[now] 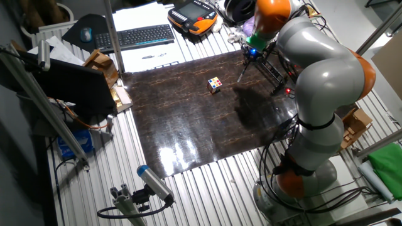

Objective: Place the brush on the pen rack

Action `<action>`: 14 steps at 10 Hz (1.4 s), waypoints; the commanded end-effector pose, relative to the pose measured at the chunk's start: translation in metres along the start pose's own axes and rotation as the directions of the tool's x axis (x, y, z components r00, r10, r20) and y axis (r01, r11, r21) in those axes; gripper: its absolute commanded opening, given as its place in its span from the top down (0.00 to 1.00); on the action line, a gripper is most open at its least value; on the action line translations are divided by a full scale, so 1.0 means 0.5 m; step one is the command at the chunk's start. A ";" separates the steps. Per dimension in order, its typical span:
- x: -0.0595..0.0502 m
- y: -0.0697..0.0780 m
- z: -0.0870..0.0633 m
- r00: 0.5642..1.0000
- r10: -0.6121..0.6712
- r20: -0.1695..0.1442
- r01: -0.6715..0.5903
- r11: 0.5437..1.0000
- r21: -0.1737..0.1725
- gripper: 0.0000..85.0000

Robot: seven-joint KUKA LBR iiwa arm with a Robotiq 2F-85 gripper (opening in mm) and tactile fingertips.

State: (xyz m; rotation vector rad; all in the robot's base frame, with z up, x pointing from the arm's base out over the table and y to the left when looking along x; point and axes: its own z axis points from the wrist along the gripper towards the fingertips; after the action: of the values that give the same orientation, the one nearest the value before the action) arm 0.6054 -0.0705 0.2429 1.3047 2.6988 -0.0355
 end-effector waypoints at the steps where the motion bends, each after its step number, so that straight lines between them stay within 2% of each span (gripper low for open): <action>1: 0.000 0.000 0.000 1.000 0.000 -0.003 0.000 1.000 -0.004 0.99; 3: -0.003 0.003 -0.002 1.000 0.002 0.004 -0.002 1.000 -0.008 0.99; 4: -0.013 0.011 -0.007 1.000 0.012 0.009 -0.012 1.000 -0.007 0.99; 7: -0.035 0.027 -0.021 0.999 0.005 0.045 -0.004 1.000 -0.011 0.99; 10: -0.052 0.043 -0.018 0.999 -0.018 0.041 0.018 1.000 -0.012 0.99; 14: -0.072 0.040 -0.012 0.999 -0.039 0.036 0.039 0.999 -0.012 0.99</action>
State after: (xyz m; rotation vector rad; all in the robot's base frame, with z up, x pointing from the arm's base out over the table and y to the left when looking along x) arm 0.6425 -0.0864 0.2543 1.2358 2.6913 -0.0442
